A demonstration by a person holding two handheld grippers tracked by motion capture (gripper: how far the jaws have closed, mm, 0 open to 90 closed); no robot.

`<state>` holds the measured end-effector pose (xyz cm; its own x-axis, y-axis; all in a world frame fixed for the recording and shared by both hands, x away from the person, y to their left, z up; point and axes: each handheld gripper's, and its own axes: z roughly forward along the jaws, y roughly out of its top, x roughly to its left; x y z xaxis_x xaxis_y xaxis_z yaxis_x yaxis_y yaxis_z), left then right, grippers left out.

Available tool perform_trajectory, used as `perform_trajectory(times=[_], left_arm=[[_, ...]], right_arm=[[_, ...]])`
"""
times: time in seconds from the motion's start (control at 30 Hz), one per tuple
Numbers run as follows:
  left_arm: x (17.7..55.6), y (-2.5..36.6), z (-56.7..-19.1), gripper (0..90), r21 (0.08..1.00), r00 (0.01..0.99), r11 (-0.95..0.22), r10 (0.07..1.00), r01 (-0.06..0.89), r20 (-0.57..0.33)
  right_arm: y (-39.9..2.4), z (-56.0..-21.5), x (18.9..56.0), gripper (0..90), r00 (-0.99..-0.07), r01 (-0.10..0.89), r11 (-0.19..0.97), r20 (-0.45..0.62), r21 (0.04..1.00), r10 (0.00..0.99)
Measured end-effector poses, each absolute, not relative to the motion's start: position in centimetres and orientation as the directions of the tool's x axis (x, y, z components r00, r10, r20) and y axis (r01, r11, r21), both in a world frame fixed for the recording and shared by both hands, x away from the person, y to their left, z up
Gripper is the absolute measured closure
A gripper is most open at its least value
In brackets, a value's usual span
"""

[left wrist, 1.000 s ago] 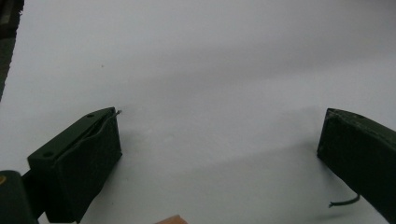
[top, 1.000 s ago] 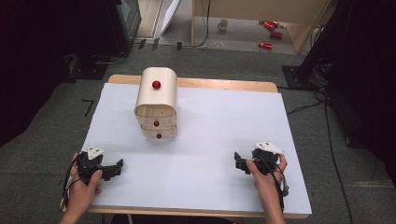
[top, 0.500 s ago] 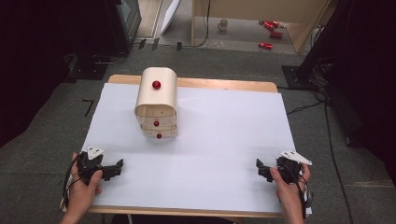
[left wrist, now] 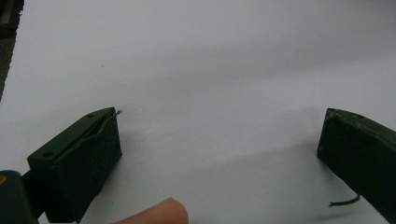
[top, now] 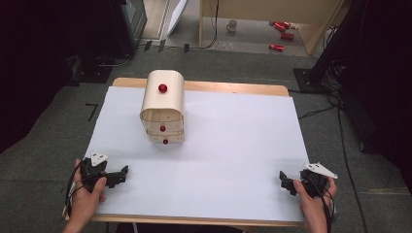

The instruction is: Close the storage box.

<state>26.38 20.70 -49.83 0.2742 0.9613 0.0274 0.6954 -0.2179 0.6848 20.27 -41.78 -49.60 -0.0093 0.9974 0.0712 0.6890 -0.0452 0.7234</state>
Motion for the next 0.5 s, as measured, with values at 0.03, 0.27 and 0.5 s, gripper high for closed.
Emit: perform_trajectory(times=[0.03,0.27,0.5], left_arm=[[26.38,20.70,-49.83,0.0,0.685,0.274,-0.218,0.961,0.695,0.027],[26.38,20.71,-49.83,0.0,0.684,0.275,-0.219,0.961,0.696,0.028],[26.39,20.71,-49.83,0.0,0.684,0.275,-0.218,0.961,0.696,0.027]], right_arm=[[-41.78,-49.60,20.27,0.0,-0.009,0.689,-0.045,0.071,0.723,0.997],[-41.58,-50.43,20.05,0.0,-0.025,0.698,0.004,0.019,0.716,1.000],[-41.52,-50.46,19.96,0.0,-0.022,0.695,0.002,0.018,0.719,1.000]])
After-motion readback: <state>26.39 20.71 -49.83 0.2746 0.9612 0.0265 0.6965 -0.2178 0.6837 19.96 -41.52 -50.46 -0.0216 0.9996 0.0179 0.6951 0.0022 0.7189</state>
